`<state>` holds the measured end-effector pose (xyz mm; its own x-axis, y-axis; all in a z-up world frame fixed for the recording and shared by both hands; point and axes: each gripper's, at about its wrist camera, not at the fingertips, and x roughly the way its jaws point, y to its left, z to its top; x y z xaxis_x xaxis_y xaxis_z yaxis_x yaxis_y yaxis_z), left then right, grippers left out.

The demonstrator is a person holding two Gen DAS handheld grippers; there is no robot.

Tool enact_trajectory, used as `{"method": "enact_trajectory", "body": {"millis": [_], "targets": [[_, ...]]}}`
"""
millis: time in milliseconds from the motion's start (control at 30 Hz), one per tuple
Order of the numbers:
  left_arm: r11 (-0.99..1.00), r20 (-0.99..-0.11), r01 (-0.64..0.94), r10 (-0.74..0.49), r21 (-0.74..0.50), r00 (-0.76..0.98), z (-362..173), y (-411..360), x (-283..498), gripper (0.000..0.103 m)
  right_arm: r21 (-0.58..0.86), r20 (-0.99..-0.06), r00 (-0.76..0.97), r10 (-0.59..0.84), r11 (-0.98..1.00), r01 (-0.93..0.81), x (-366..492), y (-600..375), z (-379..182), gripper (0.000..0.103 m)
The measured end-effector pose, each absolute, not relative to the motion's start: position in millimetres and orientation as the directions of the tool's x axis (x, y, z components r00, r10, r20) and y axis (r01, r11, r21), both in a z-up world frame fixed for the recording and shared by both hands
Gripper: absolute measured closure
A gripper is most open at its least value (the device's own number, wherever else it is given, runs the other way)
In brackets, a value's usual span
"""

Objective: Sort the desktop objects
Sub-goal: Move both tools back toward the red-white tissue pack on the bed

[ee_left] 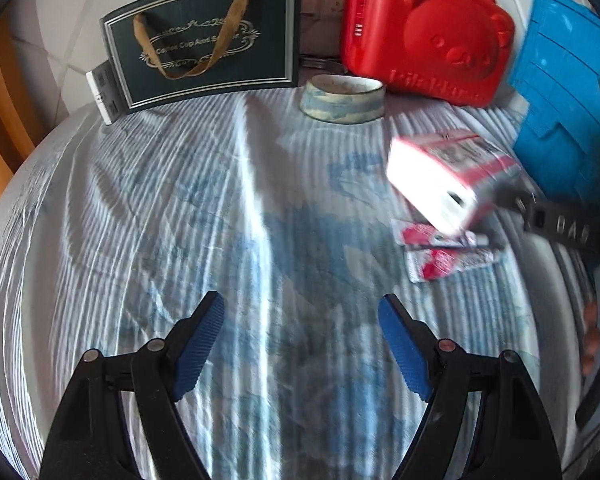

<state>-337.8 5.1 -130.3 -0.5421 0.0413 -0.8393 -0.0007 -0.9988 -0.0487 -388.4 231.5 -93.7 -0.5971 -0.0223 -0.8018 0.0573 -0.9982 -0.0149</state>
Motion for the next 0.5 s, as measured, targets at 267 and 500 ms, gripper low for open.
{"method": "enact_trajectory", "body": {"millis": [267,500], "targets": [[-0.999,-0.828,0.026,0.024,-0.047,-0.561,-124,-7,-356,0.024,-0.042,-0.763,-0.645,0.051,-0.999,-0.03,-399,231,-75,0.017],[-0.993,-0.838,-0.046,0.117,-0.109,-0.534,-131,20,-379,0.024,-0.174,-0.771,-0.569,0.285,-0.955,-0.242,-412,291,-94,0.06]]}}
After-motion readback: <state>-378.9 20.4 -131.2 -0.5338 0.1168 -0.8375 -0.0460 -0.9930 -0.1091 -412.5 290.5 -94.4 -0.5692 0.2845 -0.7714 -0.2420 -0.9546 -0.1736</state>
